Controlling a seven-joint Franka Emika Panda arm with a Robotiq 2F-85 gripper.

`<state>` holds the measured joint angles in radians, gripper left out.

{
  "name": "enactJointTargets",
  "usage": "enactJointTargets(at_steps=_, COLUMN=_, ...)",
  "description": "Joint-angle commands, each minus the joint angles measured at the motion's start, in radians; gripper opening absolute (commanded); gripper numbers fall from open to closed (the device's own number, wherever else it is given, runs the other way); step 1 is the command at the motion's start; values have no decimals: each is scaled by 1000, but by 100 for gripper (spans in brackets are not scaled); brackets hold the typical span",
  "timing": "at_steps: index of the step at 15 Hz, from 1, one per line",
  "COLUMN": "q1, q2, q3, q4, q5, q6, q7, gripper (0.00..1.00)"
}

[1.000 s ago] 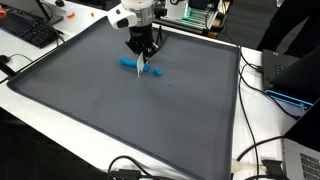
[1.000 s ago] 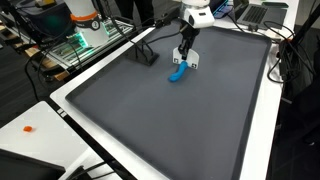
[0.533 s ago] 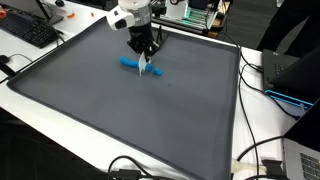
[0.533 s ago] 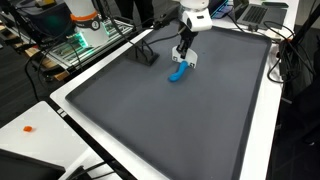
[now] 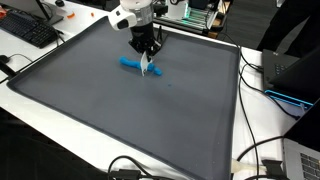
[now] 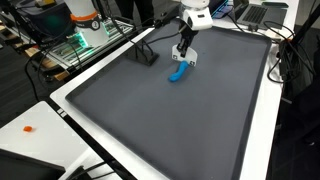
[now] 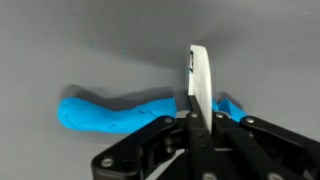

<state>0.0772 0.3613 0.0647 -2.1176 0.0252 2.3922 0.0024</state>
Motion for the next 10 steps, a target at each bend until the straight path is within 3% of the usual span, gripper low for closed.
enactJointTargets(at_steps=1, q1=3, q2=-33, q3=-2, q4=-6, q5=-18, q6=-30, q7=2, gripper=1)
enactJointTargets(at_steps=10, q1=6, q2=-84, q3=-19, q4=7, q5=-91, q6=-40, q7=5, gripper=1)
